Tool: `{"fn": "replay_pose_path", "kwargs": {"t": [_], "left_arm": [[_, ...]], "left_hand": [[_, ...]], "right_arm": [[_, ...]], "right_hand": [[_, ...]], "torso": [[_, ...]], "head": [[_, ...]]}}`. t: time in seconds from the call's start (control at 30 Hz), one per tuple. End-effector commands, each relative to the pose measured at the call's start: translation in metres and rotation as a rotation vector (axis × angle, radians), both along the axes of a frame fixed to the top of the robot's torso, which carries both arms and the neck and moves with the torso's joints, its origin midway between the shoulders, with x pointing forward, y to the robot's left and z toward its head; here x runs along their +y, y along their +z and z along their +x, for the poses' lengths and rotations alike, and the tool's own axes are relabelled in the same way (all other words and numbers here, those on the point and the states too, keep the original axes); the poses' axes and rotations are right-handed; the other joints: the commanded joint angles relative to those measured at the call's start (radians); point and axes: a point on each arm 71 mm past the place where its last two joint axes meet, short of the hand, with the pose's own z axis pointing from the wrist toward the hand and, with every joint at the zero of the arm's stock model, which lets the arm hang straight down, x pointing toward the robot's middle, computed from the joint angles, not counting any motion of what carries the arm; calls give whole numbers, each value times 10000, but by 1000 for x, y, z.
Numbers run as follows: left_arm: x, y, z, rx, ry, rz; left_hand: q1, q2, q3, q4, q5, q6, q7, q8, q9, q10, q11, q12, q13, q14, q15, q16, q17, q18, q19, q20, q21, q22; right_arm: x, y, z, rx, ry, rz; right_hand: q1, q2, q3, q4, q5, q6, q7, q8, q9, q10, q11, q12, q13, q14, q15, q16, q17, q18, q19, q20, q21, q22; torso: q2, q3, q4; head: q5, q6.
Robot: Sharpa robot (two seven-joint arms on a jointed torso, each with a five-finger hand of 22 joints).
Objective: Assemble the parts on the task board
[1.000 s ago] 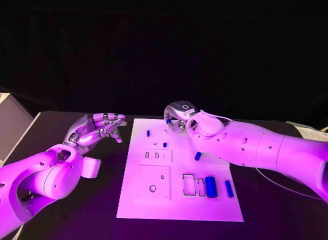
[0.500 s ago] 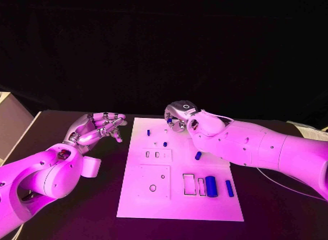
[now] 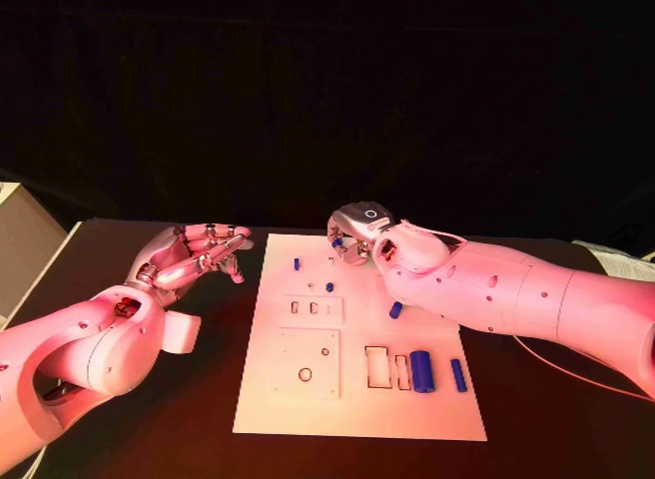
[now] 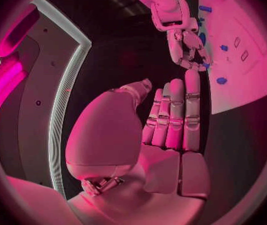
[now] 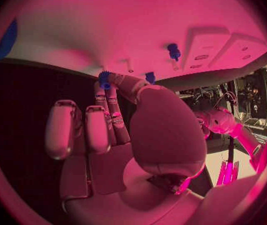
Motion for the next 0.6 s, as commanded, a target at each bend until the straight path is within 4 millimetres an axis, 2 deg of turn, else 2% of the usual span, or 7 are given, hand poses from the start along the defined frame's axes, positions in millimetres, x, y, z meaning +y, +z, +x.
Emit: {"fn": "replay_pose_path", "kwargs": {"t": [0.03, 0.17, 0.27, 0.43, 0.6], "left_arm": [[-2, 1, -1, -69, -195, -40], [-2, 1, -1, -65, -193, -39], [-3, 2, -1, -68, -225, -49], [-2, 2, -1, -65, -203, -39], [-3, 2, -1, -65, -218, -45]], "left_hand": [[-18, 3, 52, -27, 29, -79, -14, 45, 10, -31, 12, -38, 17, -58, 13, -49, -10, 125, -55, 9, 32, 14], [-18, 3, 52, -27, 29, -79, -14, 45, 10, -31, 12, -38, 17, -58, 13, -49, -10, 125, -55, 9, 32, 14], [-18, 3, 52, -27, 29, -79, -14, 45, 10, -31, 12, -38, 17, -58, 13, -49, -10, 125, -55, 9, 32, 14], [-18, 3, 52, -27, 29, -79, -14, 45, 10, -31, 12, -38, 17, -58, 13, -49, -10, 125, -55, 9, 32, 14], [-18, 3, 52, -27, 29, -79, -14, 45, 10, -31, 12, -38, 17, -58, 13, -49, -10, 125, -55, 9, 32, 14]], "right_arm": [[0, -5, -1, 221, 7, -284], [-4, -5, 2, 177, -108, -295], [-9, -5, 5, 156, -217, -295], [-8, -5, 5, 196, -163, -294], [-3, -6, 2, 273, -38, -305]], "right_hand": [[-100, 6, -21, -32, 38, -67, 15, -24, 15, 400, -376, 53, 441, 368, -46, 57, -4, -146, -17, -13, 46, 15], [-150, -34, -44, -20, 17, -91, 16, -36, 31, 381, -370, 34, 448, 359, -41, 49, -27, -141, -30, -8, 25, -9], [-259, -130, -48, 17, -17, -261, 60, -137, 43, 182, -312, -39, 427, 339, 2, 42, -60, -138, -53, 22, -2, -27], [-301, -162, -43, 37, -24, -303, 75, -165, 55, 101, -287, -45, 413, 336, 21, 48, -60, -139, -58, 39, -6, -25], [-323, -171, -48, 51, -38, -305, 76, -168, 65, 90, -283, -38, 412, 334, 27, 50, -62, -140, -59, 46, -4, -18]], "torso": [[9, -4, -1], [7, 0, -3], [5, -22, 20], [12, 5, -19], [10, -13, 8]], "head": [[8, -3], [6, 3], [0, 16], [55, -1], [15, -16]]}}
